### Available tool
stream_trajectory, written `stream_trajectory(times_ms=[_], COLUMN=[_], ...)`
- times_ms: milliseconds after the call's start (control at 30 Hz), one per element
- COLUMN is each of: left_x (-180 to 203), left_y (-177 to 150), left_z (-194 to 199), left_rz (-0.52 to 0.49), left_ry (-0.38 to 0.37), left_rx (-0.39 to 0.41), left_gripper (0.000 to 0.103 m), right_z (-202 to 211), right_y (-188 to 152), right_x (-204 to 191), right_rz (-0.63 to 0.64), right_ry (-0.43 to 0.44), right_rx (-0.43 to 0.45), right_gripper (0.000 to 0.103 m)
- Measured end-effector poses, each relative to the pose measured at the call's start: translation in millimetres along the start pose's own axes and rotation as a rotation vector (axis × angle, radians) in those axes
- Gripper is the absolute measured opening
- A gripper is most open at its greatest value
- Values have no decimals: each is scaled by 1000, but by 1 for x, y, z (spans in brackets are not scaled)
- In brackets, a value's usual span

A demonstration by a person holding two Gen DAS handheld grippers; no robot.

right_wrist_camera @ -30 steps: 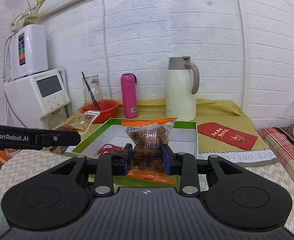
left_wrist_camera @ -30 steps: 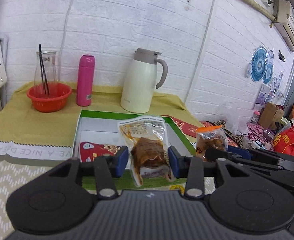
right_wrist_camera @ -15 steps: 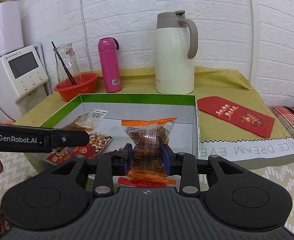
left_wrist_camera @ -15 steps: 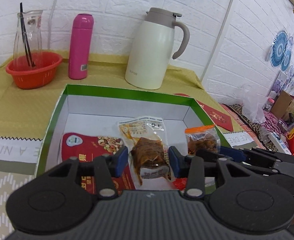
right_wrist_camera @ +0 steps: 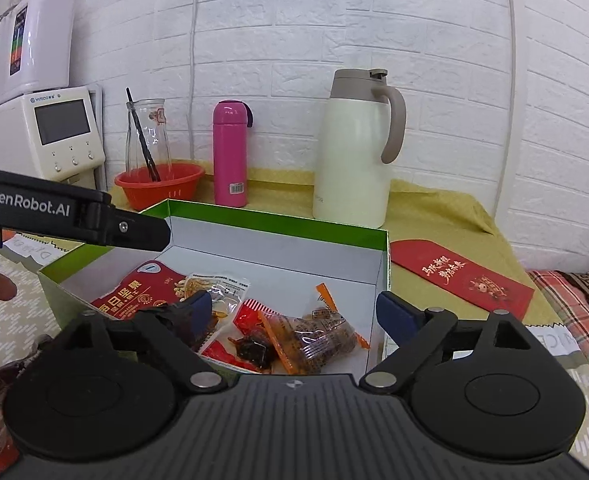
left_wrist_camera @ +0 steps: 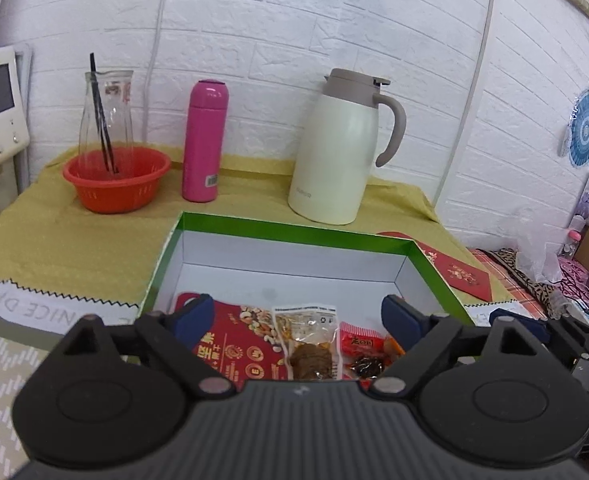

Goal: Organize snacks
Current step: 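Withdraw both tools from the box back to the snack pile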

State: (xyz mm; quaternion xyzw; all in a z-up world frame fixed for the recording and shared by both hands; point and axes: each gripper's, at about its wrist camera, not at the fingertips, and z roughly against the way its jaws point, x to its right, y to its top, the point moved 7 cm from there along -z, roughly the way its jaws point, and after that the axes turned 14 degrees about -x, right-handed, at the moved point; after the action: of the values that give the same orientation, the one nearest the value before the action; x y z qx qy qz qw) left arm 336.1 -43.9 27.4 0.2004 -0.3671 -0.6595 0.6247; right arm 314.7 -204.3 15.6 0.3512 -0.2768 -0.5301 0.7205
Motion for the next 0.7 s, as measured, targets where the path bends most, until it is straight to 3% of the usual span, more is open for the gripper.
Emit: stream_trajectory(times_ms=[433, 700], left_x=[14, 20], left_y=[-22, -66], left_z=[89, 149], left_rz=[-33, -100], left_ry=[19, 16], left_rx=[77, 95], left_gripper=[89, 89], right_z=[81, 144], right_y=[-9, -38], right_x=[-18, -36], right_rz=[0, -27], right_ry=[-24, -26], right_rx=[62, 101], right_gripper=[103, 103])
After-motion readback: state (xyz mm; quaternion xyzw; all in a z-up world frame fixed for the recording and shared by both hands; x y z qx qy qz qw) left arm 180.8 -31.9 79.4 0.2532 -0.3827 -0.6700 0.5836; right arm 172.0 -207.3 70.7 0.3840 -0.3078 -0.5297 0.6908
